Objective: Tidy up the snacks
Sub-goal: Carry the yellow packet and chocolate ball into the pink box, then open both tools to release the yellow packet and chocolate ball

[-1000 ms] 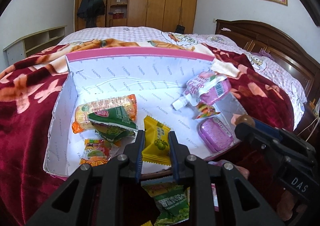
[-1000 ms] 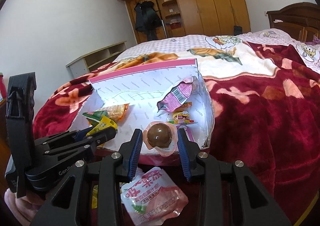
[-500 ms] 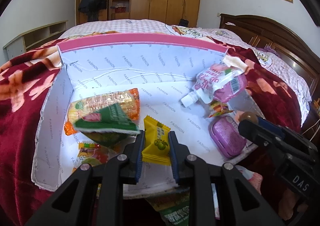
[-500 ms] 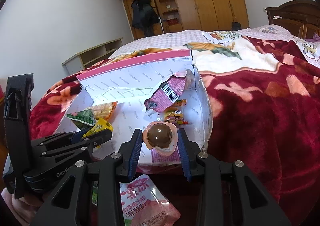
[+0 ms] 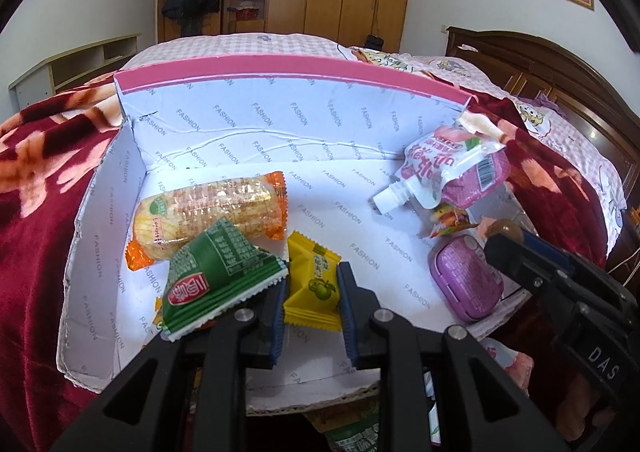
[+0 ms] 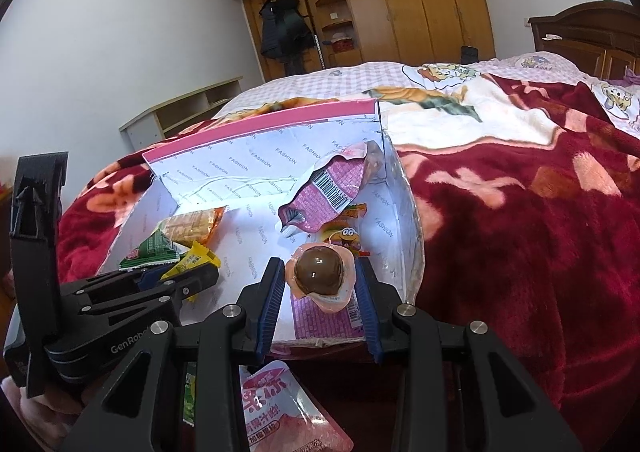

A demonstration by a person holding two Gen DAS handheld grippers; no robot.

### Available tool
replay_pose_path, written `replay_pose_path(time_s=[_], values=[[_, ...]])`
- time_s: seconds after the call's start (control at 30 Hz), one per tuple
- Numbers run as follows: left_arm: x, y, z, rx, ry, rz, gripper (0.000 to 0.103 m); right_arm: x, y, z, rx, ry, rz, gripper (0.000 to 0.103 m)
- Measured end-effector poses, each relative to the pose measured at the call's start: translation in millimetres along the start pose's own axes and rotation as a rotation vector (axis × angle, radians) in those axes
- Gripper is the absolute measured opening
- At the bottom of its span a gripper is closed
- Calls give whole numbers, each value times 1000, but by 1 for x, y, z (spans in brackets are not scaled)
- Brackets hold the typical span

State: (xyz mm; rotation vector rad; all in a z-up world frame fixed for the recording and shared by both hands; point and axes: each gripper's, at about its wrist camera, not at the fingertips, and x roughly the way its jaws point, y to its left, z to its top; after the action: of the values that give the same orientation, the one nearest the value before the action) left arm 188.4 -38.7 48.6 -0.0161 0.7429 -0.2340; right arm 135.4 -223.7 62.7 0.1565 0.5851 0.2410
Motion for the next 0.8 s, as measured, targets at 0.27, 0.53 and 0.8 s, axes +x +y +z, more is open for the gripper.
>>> replay_pose_path(time_s=[0.27, 0.53, 0.8], values=[[-7, -2, -1, 12, -9, -4, 39, -1, -1, 1, 21, -2, 36, 38], [-24, -8, -4, 55, -27, 20, 49, -12, -2, 2, 30, -26, 43, 51], [-42, -12, -11, 65, -40, 9, 51, -28, 6, -3, 21, -43, 49, 51]])
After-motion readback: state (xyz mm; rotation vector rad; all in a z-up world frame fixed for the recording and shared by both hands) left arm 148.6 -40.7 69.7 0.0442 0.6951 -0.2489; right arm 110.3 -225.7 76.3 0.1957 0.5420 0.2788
